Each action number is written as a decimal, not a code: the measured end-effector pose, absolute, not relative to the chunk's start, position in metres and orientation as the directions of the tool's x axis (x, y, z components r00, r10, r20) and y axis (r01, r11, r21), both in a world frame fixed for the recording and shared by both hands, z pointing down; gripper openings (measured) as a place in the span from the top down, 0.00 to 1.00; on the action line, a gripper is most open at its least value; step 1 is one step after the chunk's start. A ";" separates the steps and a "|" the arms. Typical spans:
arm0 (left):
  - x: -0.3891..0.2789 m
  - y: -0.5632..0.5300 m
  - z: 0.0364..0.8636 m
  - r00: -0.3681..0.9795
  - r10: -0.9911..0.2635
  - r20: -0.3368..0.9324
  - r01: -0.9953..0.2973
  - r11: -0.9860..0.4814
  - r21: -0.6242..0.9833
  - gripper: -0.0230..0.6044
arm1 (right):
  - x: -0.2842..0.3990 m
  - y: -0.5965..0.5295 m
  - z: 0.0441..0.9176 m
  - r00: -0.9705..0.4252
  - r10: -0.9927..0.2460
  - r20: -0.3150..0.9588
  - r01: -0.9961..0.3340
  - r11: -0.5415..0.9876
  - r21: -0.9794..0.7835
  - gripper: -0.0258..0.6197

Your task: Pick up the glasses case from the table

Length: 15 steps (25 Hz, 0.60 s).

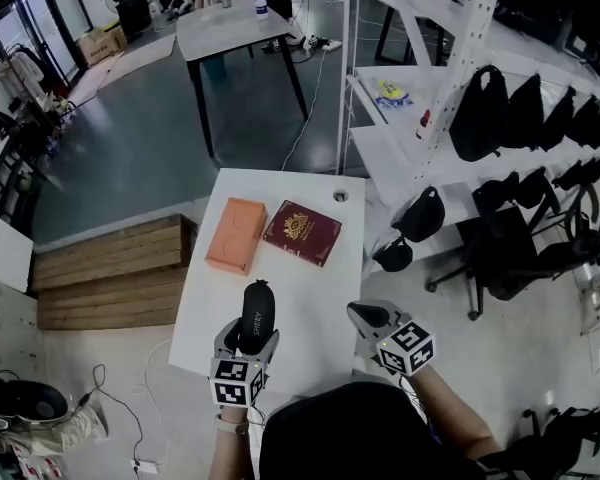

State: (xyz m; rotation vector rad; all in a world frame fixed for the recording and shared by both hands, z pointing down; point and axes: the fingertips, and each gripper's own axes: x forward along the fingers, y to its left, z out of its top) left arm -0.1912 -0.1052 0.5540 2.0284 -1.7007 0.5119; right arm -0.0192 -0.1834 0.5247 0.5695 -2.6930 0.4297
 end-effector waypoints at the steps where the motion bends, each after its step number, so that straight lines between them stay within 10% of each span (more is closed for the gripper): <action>1: -0.191 -0.106 0.554 0.176 -0.820 0.544 -0.984 -0.147 0.097 0.41 | -0.018 -0.183 0.525 -0.855 -0.331 0.399 -0.439 0.871 -0.220 0.92; 15: -0.187 -0.107 0.555 0.188 -0.821 0.540 -0.982 -0.153 0.109 0.41 | -0.006 -0.187 0.527 -0.841 -0.368 0.396 -0.485 0.837 -0.253 0.92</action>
